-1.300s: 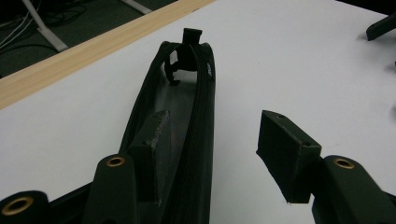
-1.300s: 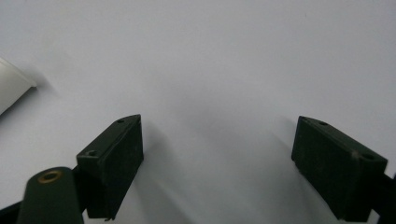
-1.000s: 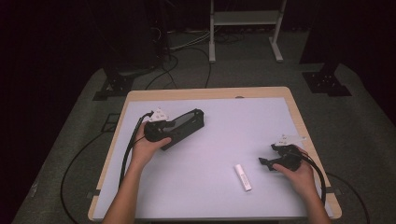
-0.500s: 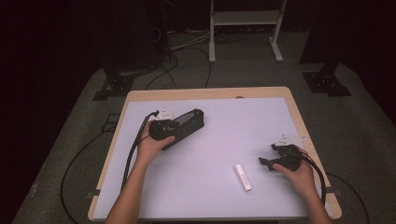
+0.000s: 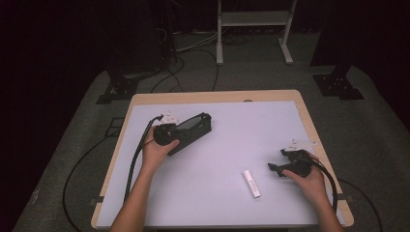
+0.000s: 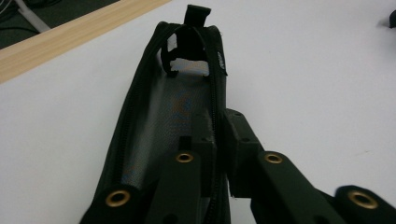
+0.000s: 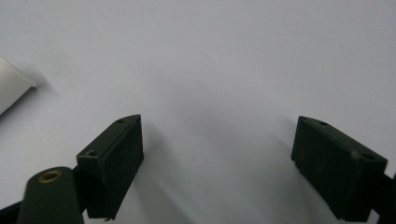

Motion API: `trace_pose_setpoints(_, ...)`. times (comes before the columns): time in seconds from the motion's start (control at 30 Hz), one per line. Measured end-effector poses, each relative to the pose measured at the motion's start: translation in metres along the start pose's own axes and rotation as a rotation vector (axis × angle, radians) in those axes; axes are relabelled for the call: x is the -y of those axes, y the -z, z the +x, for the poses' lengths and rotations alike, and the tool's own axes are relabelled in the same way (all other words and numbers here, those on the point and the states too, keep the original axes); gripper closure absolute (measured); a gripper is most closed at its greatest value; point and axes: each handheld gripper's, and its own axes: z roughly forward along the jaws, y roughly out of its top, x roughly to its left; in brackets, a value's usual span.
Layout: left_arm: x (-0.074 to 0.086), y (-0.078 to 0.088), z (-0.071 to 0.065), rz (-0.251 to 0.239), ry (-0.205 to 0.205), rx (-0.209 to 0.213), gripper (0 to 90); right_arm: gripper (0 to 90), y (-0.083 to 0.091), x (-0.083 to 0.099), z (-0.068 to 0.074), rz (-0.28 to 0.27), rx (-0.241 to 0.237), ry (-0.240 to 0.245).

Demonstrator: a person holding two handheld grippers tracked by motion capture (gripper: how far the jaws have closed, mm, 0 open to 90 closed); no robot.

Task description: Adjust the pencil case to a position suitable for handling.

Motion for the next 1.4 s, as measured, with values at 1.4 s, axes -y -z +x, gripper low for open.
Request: trace_pose_setpoints(1.4,-0.007,0.037,-0.032,-0.055,-0.01,0.124,88.8,15.7,0.0,0.0,0.0,0.0,-0.001,-0.001)
